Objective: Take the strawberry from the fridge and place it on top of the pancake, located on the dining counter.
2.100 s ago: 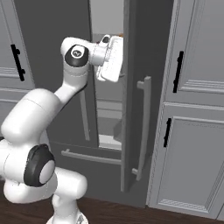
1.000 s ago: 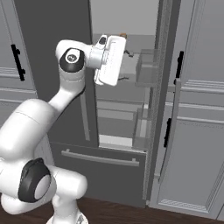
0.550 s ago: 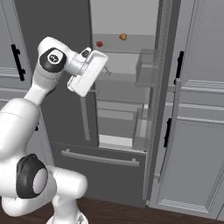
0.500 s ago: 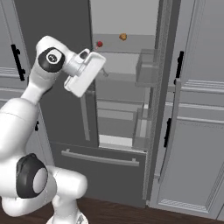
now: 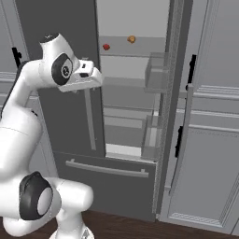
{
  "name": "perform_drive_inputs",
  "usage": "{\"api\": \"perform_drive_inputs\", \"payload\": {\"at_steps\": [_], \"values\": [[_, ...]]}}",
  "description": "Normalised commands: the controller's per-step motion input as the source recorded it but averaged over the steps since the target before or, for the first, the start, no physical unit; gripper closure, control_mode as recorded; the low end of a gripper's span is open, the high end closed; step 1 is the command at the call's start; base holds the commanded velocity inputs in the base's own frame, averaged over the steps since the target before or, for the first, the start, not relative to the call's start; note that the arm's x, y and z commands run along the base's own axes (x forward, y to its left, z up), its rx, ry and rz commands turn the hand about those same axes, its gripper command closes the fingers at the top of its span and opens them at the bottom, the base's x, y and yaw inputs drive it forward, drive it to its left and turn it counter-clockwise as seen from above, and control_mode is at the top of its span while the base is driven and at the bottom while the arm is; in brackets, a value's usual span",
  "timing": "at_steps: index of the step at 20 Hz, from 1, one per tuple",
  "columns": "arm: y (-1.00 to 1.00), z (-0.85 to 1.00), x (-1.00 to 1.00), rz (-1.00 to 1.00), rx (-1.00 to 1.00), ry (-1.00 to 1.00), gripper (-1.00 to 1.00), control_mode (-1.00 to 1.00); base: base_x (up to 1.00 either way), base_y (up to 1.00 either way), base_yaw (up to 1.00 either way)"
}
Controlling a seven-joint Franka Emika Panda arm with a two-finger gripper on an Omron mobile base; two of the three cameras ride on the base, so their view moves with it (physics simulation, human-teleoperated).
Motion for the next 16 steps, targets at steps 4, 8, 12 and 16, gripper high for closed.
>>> {"api": "perform_drive_inputs", "payload": {"at_steps": [4,8,12,16], "values": [[0.57,-0.15,0.87,-0.14,0.41,-0.61,-1.00,-1.00,0.00,0.00,0.00],[0.66,0.01,0.79,0.00,0.15,-0.38,-1.00,-1.00,0.00,0.00,0.00],[0.22,0.00,0.89,0.09,0.00,0.12,-1.00,-1.00,0.00,0.00,0.00],[-0.05,0.00,0.93,0.06,-0.09,0.34,-1.00,-1.00,0.00,0.00,0.00]]}}
